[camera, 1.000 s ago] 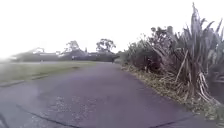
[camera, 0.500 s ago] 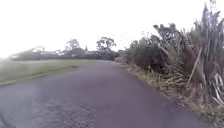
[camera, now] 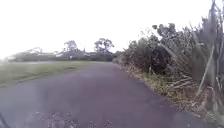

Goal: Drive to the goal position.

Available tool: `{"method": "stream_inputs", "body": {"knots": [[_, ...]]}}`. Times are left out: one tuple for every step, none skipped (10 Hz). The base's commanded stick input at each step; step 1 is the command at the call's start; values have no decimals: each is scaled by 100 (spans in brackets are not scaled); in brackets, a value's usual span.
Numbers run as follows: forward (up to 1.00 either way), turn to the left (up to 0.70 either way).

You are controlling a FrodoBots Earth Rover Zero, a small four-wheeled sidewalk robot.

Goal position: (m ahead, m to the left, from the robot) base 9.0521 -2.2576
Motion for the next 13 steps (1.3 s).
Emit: {"method": "stream_inputs", "body": {"knots": [[70, 0], [70, 0], [70, 0], [70, 0], [70, 0], [70, 0], [70, 0], [70, 0], [70, 0], [70, 0], [70, 0], [70, 0], [70, 0]]}}
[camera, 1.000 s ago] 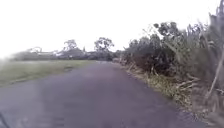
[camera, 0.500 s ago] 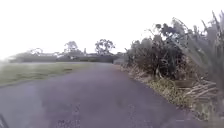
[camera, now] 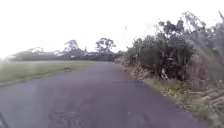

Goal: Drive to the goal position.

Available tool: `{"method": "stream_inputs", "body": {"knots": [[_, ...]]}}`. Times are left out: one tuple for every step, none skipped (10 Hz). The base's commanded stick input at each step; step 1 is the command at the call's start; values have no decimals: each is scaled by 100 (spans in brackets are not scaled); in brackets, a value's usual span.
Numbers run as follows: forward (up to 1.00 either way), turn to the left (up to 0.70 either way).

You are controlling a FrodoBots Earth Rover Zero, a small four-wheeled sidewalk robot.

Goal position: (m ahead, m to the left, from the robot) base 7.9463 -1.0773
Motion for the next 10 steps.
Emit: {"method": "stream_inputs", "body": {"knots": [[70, 0], [70, 0], [70, 0], [70, 0], [70, 0], [70, 0], [70, 0], [70, 0], [70, 0], [70, 0]]}}
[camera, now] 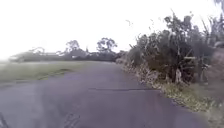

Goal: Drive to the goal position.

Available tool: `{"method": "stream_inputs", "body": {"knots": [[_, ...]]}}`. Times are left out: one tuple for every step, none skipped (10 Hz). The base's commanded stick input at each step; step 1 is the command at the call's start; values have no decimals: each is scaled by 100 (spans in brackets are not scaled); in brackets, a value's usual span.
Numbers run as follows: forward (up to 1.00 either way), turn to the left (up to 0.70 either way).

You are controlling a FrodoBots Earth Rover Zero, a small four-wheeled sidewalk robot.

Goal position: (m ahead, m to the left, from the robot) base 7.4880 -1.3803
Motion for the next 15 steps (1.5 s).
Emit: {"method": "stream_inputs", "body": {"knots": [[70, 0], [70, 0], [70, 0], [70, 0], [70, 0], [70, 0], [70, 0], [70, 0], [70, 0], [70, 0], [70, 0], [70, 0], [70, 0], [70, 0], [70, 0]]}}
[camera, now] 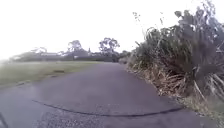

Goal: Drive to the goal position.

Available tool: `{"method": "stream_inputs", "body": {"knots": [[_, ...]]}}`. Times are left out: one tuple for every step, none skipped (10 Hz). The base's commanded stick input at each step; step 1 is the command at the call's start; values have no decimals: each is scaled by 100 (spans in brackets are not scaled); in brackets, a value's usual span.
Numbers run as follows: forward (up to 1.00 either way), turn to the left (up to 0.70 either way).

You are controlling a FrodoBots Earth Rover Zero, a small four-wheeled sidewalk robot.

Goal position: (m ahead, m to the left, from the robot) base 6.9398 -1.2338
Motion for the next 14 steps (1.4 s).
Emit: {"method": "stream_inputs", "body": {"knots": [[70, 0], [70, 0], [70, 0], [70, -4], [70, -9], [70, -14], [70, -14], [70, -14], [70, -14], [70, -14], [70, -14], [70, -14], [70, -14], [70, -14]]}}
